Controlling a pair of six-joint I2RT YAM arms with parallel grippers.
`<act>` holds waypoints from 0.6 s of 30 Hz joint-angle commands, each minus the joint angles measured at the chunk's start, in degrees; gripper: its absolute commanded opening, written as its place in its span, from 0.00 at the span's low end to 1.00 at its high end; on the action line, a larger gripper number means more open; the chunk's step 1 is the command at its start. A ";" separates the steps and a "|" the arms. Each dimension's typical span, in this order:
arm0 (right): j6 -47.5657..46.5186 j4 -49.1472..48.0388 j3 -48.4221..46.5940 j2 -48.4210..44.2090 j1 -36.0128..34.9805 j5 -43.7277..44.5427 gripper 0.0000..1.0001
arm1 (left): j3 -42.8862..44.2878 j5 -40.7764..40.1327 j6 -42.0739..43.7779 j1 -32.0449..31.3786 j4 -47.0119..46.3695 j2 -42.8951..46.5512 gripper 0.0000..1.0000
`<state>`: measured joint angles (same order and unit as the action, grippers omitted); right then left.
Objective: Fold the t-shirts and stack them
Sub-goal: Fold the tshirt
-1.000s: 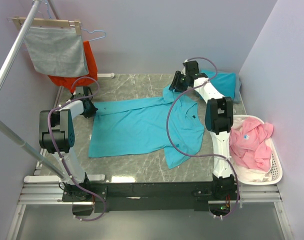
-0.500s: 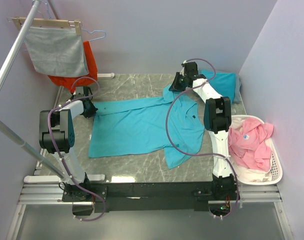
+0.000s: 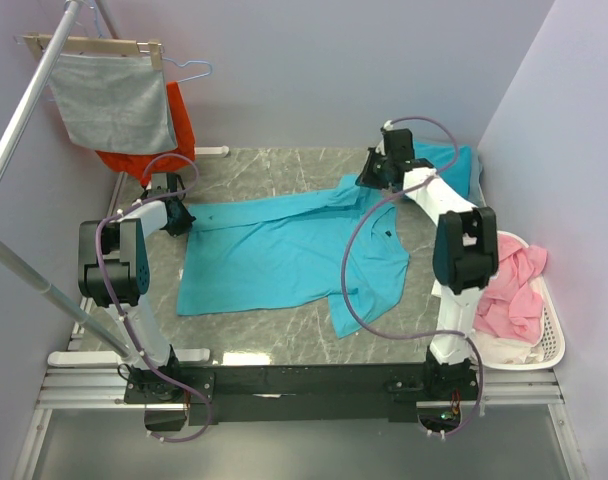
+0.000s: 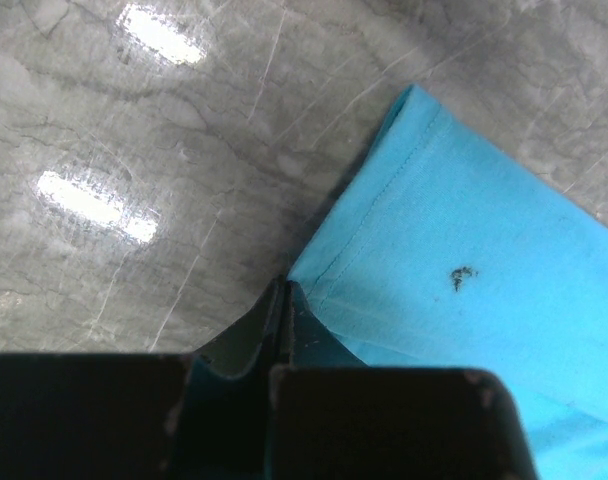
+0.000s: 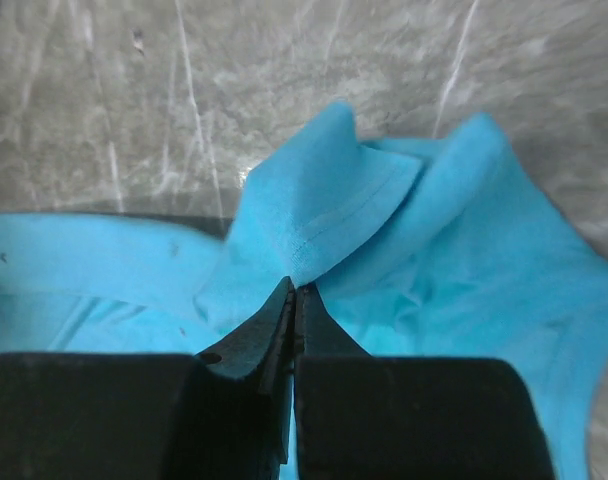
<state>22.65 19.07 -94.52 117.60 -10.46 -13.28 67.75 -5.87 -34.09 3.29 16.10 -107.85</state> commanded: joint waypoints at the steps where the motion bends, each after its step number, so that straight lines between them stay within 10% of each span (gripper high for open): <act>1: 0.54 -4.48 3.98 -8.00 0.09 5.80 0.00 | -0.07 -0.64 0.78 -0.21 1.13 1.59 0.01; 18: 9.24 3.69 20.95 -15.47 -8.34 11.69 0.00 | -0.16 -0.19 1.04 -0.30 1.04 1.86 0.01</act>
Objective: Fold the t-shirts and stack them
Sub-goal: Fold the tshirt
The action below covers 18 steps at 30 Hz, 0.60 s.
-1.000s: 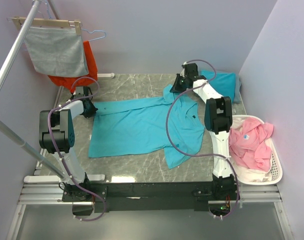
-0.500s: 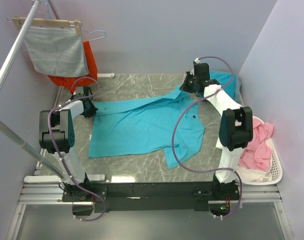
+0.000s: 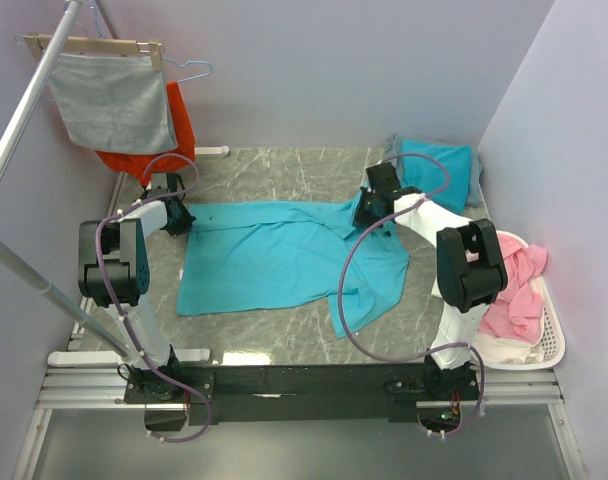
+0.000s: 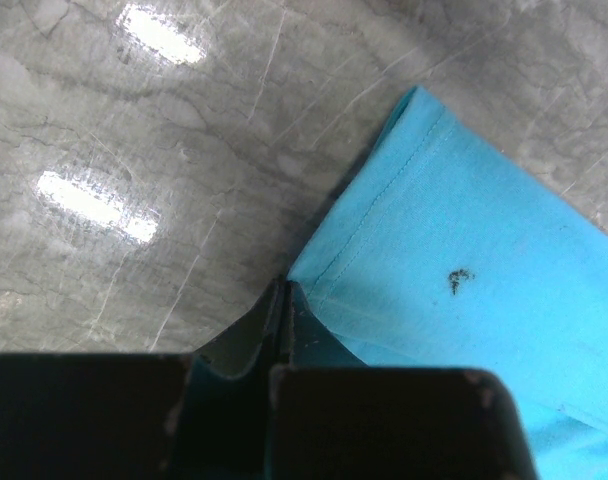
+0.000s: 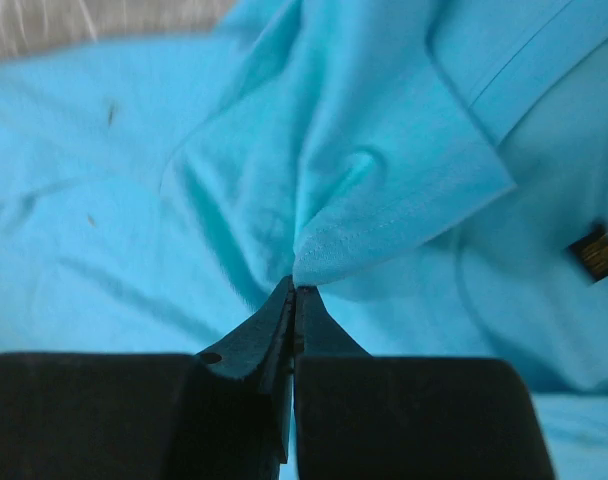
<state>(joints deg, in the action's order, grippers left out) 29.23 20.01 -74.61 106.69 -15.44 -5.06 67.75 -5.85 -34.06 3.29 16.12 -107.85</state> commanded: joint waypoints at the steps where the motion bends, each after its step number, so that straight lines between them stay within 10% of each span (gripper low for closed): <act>1: 2.67 3.54 1.39 -4.65 -4.06 3.83 0.00 | -0.07 -0.48 1.02 -0.30 1.19 1.86 0.01; 4: 2.76 6.61 2.89 -6.32 -7.23 8.39 0.00 | 0.02 -1.18 1.11 -0.13 1.55 2.12 0.01; 7: 1.62 7.41 4.47 -9.66 -7.41 16.11 0.51 | 0.46 -1.36 1.11 -0.13 1.98 1.95 0.01; 10: -1.02 6.80 2.46 -10.72 -4.26 23.16 0.71 | 0.54 -1.18 1.10 -0.13 1.90 1.68 0.01; 18: -5.67 3.55 -8.79 1.83 7.43 11.14 0.68 | 1.60 -1.54 1.46 -0.04 2.69 1.95 0.07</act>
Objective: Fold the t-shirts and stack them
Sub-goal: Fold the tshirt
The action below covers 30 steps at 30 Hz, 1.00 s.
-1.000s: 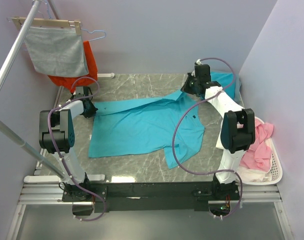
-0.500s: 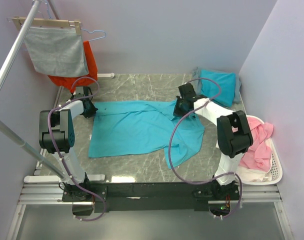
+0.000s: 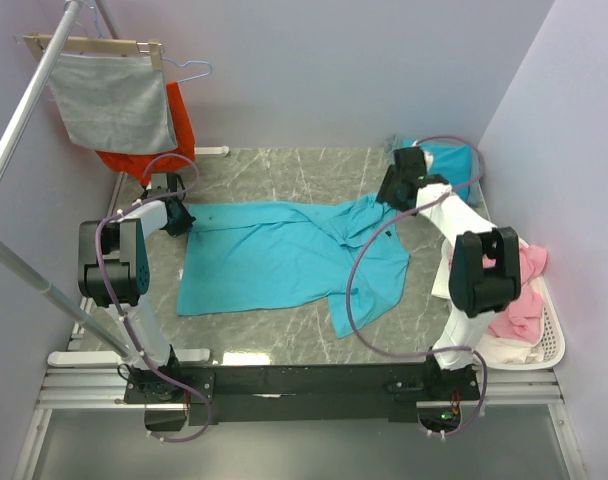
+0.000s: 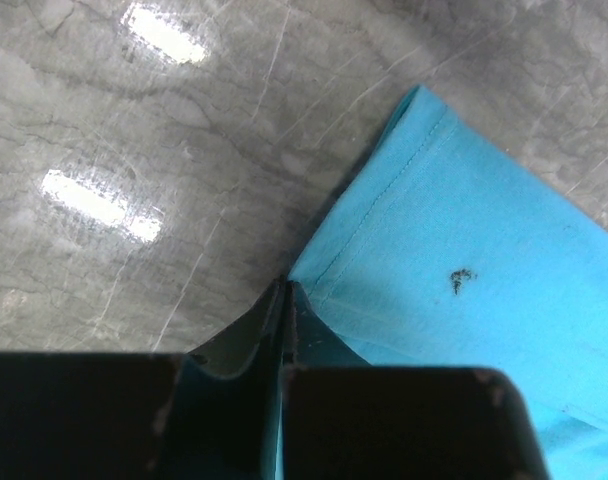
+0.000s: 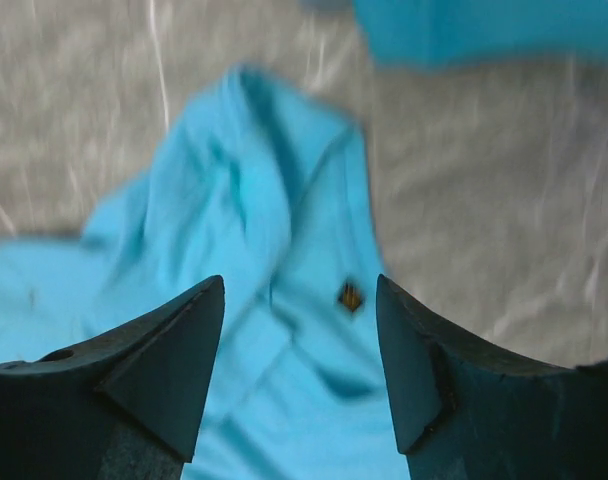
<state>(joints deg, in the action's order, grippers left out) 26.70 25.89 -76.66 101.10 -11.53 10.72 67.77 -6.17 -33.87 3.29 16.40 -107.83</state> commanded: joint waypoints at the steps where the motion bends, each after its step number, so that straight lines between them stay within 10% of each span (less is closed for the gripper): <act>1: -3.23 -2.68 -7.88 8.92 3.79 -7.01 0.67 | 1.75 -1.12 1.26 -0.04 2.49 1.92 0.07; 14: -3.15 -13.06 -11.75 17.90 7.22 -22.93 0.56 | 2.37 -1.03 1.61 0.14 2.49 0.61 0.06; 17: -3.06 -13.23 -12.54 19.31 7.75 -25.48 0.49 | 2.54 -1.03 1.61 0.23 2.49 0.08 0.05; 23: -1.04 -14.99 -12.81 21.15 9.24 -27.95 0.01 | 2.90 -0.77 1.79 0.31 2.23 -0.98 0.01; 30: 1.25 -14.38 -13.60 19.31 10.83 -19.88 0.00 | 2.99 -2.00 2.93 3.73 2.06 -1.77 0.01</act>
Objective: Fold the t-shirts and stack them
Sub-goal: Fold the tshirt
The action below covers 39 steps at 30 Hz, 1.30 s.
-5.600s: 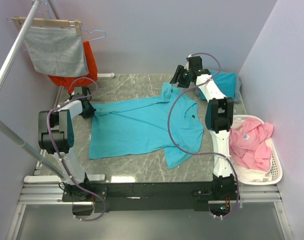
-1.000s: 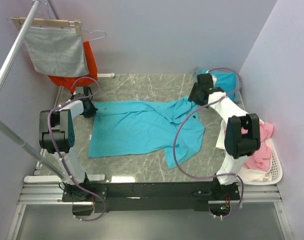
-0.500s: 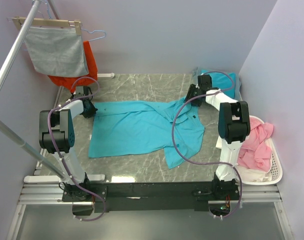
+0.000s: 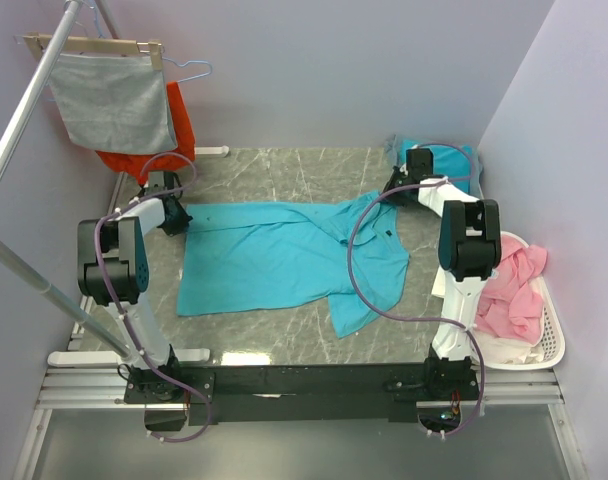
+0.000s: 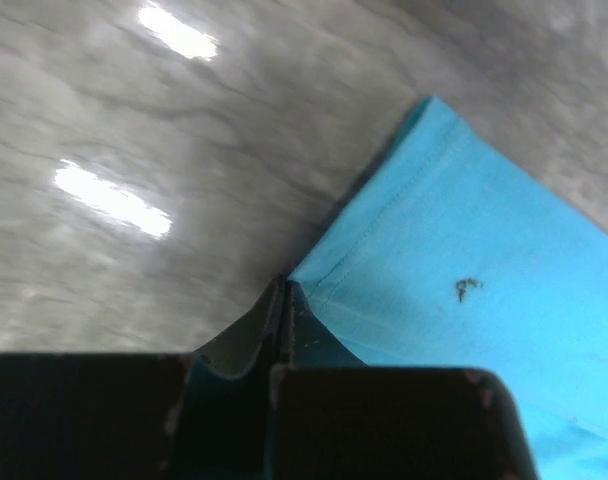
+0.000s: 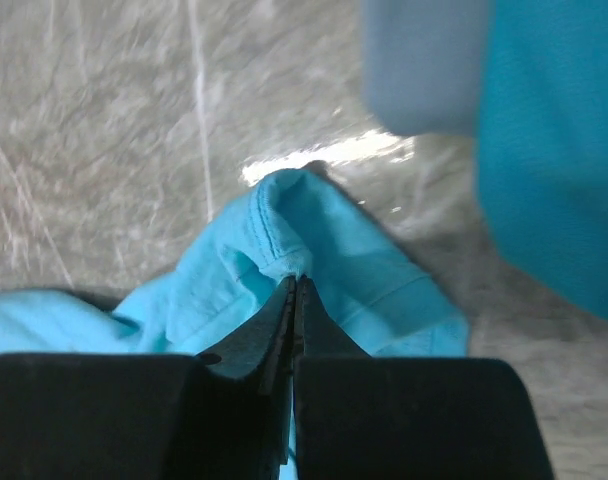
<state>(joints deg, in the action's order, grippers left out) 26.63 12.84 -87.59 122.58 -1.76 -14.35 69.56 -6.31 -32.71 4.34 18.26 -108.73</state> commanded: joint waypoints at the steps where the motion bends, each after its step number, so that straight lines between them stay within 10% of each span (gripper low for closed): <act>1: 0.88 -0.46 -3.28 -2.96 1.14 6.69 0.00 | 0.76 -1.87 1.86 3.04 -0.24 -0.79 0.01; 15: -2.72 1.30 -5.48 -3.93 3.25 14.53 0.00 | 1.72 -3.98 2.48 3.83 -0.51 -1.58 0.01; 19: -3.25 1.49 -5.93 -5.16 3.17 14.70 0.19 | 2.16 -2.57 2.39 3.75 -0.86 -2.02 0.02; 21: -3.25 -0.17 -3.92 -7.78 3.08 15.23 0.60 | 1.64 -3.10 2.21 3.75 -1.12 -1.32 0.19; 23: -3.60 0.34 -3.38 -9.37 2.99 15.49 0.71 | 0.58 -2.84 1.69 3.57 -1.73 -0.44 0.99; 39: -5.45 2.55 14.37 -16.85 -3.07 -7.00 0.53 | -4.16 8.49 -1.83 -9.26 -4.54 11.78 0.99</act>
<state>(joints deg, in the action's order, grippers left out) 22.59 16.05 -76.90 108.36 -3.66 -15.09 67.46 -5.56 -32.47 -2.24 17.10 -101.71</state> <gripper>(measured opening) 0.532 0.995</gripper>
